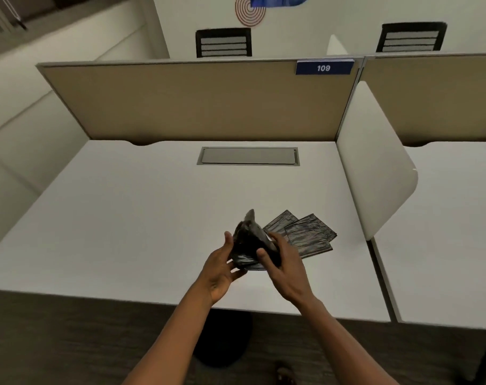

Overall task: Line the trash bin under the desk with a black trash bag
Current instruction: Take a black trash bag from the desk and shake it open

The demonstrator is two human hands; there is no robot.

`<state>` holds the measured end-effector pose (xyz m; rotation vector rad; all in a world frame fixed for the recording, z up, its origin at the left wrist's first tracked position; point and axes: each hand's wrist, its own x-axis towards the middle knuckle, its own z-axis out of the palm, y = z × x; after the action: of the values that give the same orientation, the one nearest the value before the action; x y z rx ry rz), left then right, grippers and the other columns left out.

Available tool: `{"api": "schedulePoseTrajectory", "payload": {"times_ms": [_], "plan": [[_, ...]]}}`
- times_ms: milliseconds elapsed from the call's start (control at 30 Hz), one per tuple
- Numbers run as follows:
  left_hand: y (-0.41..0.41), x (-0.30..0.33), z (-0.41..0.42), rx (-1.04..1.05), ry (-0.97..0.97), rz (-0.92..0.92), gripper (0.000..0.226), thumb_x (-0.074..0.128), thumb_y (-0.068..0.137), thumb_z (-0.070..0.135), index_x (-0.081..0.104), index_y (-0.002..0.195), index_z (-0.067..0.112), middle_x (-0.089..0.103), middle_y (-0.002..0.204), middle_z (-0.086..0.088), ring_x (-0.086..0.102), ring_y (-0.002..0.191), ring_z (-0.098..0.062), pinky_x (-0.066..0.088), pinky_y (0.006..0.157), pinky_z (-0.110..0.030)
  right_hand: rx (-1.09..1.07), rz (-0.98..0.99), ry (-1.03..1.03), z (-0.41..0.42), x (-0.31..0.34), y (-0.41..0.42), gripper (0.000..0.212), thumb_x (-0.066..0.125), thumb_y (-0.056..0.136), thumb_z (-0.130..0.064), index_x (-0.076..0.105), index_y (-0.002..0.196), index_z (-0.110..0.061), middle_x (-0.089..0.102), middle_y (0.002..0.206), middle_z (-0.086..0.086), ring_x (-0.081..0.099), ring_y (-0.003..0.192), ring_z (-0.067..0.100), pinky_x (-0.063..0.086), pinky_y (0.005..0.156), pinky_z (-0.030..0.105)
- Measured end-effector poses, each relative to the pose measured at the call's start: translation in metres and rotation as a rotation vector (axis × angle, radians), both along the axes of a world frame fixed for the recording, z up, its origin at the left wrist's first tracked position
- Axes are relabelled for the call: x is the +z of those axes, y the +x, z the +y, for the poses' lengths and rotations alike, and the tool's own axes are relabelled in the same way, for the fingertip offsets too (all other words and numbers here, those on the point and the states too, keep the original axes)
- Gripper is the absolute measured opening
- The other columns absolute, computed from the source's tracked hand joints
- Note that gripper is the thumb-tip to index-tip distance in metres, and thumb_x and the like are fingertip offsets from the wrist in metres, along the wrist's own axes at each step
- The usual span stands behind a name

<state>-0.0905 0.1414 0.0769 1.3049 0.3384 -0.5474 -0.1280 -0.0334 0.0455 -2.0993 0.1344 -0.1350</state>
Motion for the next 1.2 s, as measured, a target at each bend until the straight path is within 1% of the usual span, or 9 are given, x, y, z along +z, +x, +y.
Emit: {"api": "schedulePoseTrajectory", "payload": {"times_ms": [67, 133, 233, 333, 533, 700, 800, 967, 1200], "plan": [[-0.013, 0.012, 0.021, -0.006, -0.001, -0.046, 0.048, 0.046, 0.102, 0.051, 0.07, 0.127, 0.018, 0.077, 0.118, -0.007, 0.07, 0.113, -0.028, 0.059, 0.095, -0.043, 0.015, 0.033, 0.028, 0.022, 0.011, -0.009, 0.065, 0.062, 0.087, -0.071, 0.06, 0.136, -0.029, 0.069, 0.121, -0.014, 0.064, 0.108, 0.002, 0.055, 0.09, 0.026], [-0.025, 0.021, 0.044, -0.015, 0.027, -0.135, 0.033, 0.053, 0.105, 0.028, 0.068, 0.131, 0.016, 0.076, 0.12, -0.007, 0.071, 0.113, -0.026, 0.06, 0.092, -0.04, -0.036, 0.041, 0.09, 0.042, 0.012, -0.013, 0.041, 0.072, 0.09, -0.046, 0.071, 0.125, -0.026, 0.075, 0.114, -0.011, 0.069, 0.103, 0.004, 0.06, 0.09, 0.034], [-0.04, 0.024, 0.083, 0.051, 0.005, -0.212, 0.036, 0.058, 0.099, 0.002, 0.068, 0.132, 0.015, 0.072, 0.13, -0.003, 0.07, 0.117, -0.022, 0.061, 0.089, -0.035, -0.139, 0.155, 0.435, 0.073, 0.02, -0.02, 0.016, 0.067, 0.095, -0.02, 0.078, 0.107, -0.024, 0.081, 0.107, -0.001, 0.075, 0.101, 0.013, 0.062, 0.092, 0.043], [-0.058, 0.025, 0.122, 0.112, -0.034, -0.226, 0.037, 0.057, 0.098, -0.004, 0.069, 0.128, 0.014, 0.07, 0.133, -0.002, 0.066, 0.122, -0.024, 0.06, 0.089, -0.033, -0.244, 0.218, 0.772, 0.1, 0.036, -0.03, 0.012, 0.064, 0.101, -0.022, 0.075, 0.104, -0.018, 0.081, 0.105, 0.008, 0.075, 0.099, 0.022, 0.059, 0.082, 0.039], [-0.101, 0.022, 0.19, 0.184, 0.111, -0.181, 0.031, 0.051, 0.102, 0.006, 0.076, 0.115, 0.019, 0.073, 0.126, -0.005, 0.063, 0.124, -0.026, 0.052, 0.094, -0.035, -0.288, 0.274, 1.097, 0.146, 0.065, -0.056, 0.02, 0.057, 0.105, -0.024, 0.07, 0.117, -0.016, 0.079, 0.105, 0.006, 0.071, 0.099, 0.026, 0.056, 0.083, 0.044], [-0.14, 0.041, 0.215, 0.049, 0.261, -0.157, 0.051, 0.033, 0.098, 0.068, 0.069, 0.119, 0.04, 0.056, 0.123, 0.021, 0.041, 0.13, -0.009, 0.027, 0.115, -0.046, -0.249, 0.311, 1.2, 0.186, 0.068, -0.081, 0.028, 0.056, 0.105, -0.025, 0.067, 0.129, -0.015, 0.077, 0.117, 0.011, 0.07, 0.101, 0.027, 0.056, 0.079, 0.042], [-0.147, 0.048, 0.221, -0.005, 0.235, -0.111, 0.061, 0.042, 0.082, 0.079, 0.074, 0.108, 0.035, 0.071, 0.114, 0.016, 0.059, 0.118, -0.01, 0.037, 0.104, -0.04, -0.201, 0.316, 1.181, 0.207, 0.07, -0.094, 0.029, 0.054, 0.105, -0.023, 0.067, 0.13, -0.013, 0.078, 0.117, 0.012, 0.071, 0.105, 0.029, 0.056, 0.081, 0.042], [-0.148, 0.034, 0.239, 0.188, 0.166, 0.033, 0.035, 0.069, 0.091, 0.045, 0.074, 0.109, 0.015, 0.078, 0.109, -0.009, 0.069, 0.109, -0.028, 0.044, 0.102, -0.048, -0.144, 0.301, 1.132, 0.219, 0.082, -0.105, 0.027, 0.052, 0.106, -0.023, 0.068, 0.127, -0.014, 0.079, 0.116, 0.011, 0.072, 0.103, 0.027, 0.057, 0.078, 0.041], [-0.16, -0.006, 0.298, 0.531, -0.325, 0.245, 0.017, 0.06, 0.1, 0.018, 0.066, 0.107, 0.004, 0.077, 0.089, -0.02, 0.066, 0.094, -0.035, 0.062, 0.071, -0.042, -0.41, 0.209, 1.238, 0.167, 0.088, -0.098, 0.021, 0.054, 0.105, -0.021, 0.066, 0.123, -0.017, 0.082, 0.079, -0.003, 0.069, 0.09, 0.019, 0.054, 0.075, 0.037]]}}
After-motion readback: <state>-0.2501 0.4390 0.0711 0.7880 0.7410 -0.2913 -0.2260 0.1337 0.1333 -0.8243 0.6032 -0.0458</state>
